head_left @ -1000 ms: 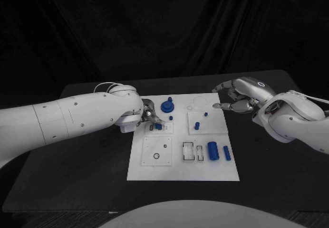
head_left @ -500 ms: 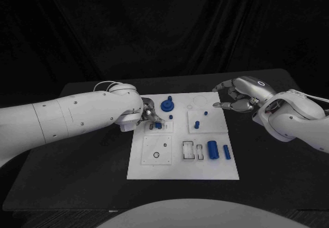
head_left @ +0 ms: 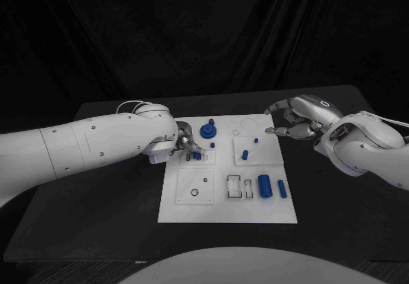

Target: Assemble the parts on the task board

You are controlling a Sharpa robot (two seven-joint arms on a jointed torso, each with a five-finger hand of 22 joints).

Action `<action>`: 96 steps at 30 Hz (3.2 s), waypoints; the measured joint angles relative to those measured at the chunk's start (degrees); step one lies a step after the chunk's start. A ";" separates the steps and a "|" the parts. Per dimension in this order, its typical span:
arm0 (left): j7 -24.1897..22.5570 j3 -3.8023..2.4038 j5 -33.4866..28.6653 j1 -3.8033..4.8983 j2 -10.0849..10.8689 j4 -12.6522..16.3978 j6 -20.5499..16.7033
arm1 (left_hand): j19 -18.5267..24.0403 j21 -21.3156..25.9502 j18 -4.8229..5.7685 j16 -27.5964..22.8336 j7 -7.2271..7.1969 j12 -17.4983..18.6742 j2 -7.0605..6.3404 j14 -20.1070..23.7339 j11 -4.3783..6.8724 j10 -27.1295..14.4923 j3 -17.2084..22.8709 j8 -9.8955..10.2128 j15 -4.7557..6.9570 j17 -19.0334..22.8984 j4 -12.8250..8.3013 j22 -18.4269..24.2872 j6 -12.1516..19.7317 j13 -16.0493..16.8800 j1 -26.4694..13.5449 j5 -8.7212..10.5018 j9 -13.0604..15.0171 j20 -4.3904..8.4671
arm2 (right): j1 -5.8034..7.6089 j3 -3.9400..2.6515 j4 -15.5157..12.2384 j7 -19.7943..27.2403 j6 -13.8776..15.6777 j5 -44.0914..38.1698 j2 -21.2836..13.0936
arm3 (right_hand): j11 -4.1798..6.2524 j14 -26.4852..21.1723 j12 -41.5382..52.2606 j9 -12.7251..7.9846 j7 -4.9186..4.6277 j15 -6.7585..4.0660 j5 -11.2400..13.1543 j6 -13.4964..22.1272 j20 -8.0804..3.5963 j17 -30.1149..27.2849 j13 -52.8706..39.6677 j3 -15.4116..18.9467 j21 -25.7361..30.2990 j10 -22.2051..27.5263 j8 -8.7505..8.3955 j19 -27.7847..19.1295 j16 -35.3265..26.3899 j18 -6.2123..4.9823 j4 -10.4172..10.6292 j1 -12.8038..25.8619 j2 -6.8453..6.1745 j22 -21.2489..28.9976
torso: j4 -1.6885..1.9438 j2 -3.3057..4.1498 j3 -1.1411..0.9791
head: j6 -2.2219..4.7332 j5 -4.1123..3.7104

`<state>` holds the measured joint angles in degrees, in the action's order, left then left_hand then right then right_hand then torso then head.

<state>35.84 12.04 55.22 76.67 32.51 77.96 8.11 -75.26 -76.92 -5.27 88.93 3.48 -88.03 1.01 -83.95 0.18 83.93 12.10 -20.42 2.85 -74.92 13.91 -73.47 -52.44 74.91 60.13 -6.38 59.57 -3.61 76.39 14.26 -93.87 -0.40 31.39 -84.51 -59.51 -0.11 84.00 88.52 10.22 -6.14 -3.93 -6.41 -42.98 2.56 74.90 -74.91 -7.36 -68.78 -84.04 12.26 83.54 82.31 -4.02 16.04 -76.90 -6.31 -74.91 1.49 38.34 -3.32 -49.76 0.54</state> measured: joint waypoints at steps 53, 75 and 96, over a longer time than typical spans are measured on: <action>-0.76 -0.06 0.01 -0.07 0.12 0.34 1.56 | -0.45 0.41 0.00 0.00 -1.30 0.22 3.80 0.00 0.75 0.07 1.59 -1.22 0.43 0.01 -3.97 -0.95 -2.95 0.01 7.70 1.06 3.09 0.45 | -0.33 0.00 0.49 -0.43 -1.37 1.05 0.06 | 0.00 0.00 0.00 -0.13 -0.21 0.00 0.00 -0.21 0.00 0.00 -0.04 0.00 0.23 0.00 0.00 0.00 0.00 0.00 0.00 0.23 0.22 -0.02 | -0.05 -0.01 -0.01 | -0.24 0.31; -0.30 -0.12 -0.04 -0.07 0.19 0.51 2.52 | -0.65 0.63 0.00 -0.20 -1.73 0.22 3.02 0.01 1.15 0.09 0.61 -1.77 0.84 0.02 -4.13 -1.13 -3.38 0.01 8.45 2.66 3.73 0.65 | -0.50 0.00 0.64 -0.77 -2.06 1.39 0.16 | 0.00 0.00 0.00 -0.19 -0.21 0.00 0.01 -0.21 0.00 0.00 -0.02 0.00 0.23 0.00 0.00 0.00 0.00 -0.01 0.00 0.22 0.22 -0.01 | -0.04 -0.03 -0.03 | -0.25 0.25; -0.23 -0.05 -0.39 -0.09 -0.28 -0.71 2.65 | -0.44 1.52 0.00 -0.44 -0.16 0.89 1.89 0.00 0.34 0.08 -8.93 1.77 0.40 0.02 2.77 -1.38 -2.62 -0.01 -2.27 3.32 0.32 0.44 | -0.52 0.00 0.66 -0.99 -2.59 1.46 0.10 | 0.00 0.00 0.00 -0.23 -0.21 0.00 0.01 -0.21 0.00 0.00 -0.01 0.00 0.52 0.00 0.00 0.00 -0.24 0.00 0.00 0.22 0.22 0.00 | 0.03 0.00 -0.01 | -0.25 0.26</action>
<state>35.61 11.99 54.83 76.58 32.23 77.25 10.76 -75.69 -75.40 -5.26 88.49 3.32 -87.13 2.90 -83.95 0.51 84.01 3.17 -18.65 3.26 -74.91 16.69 -74.85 -55.05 74.91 57.86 -3.06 59.88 -3.17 75.87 14.26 -93.22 -1.39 28.81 -83.05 -59.40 -0.11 83.99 88.52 9.99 -6.35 -3.94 -6.40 -43.19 2.56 74.90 -74.92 -7.36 -68.26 -84.04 12.26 83.54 82.07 -4.03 16.04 -76.68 -6.10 -74.91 1.52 38.34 -3.33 -50.01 0.80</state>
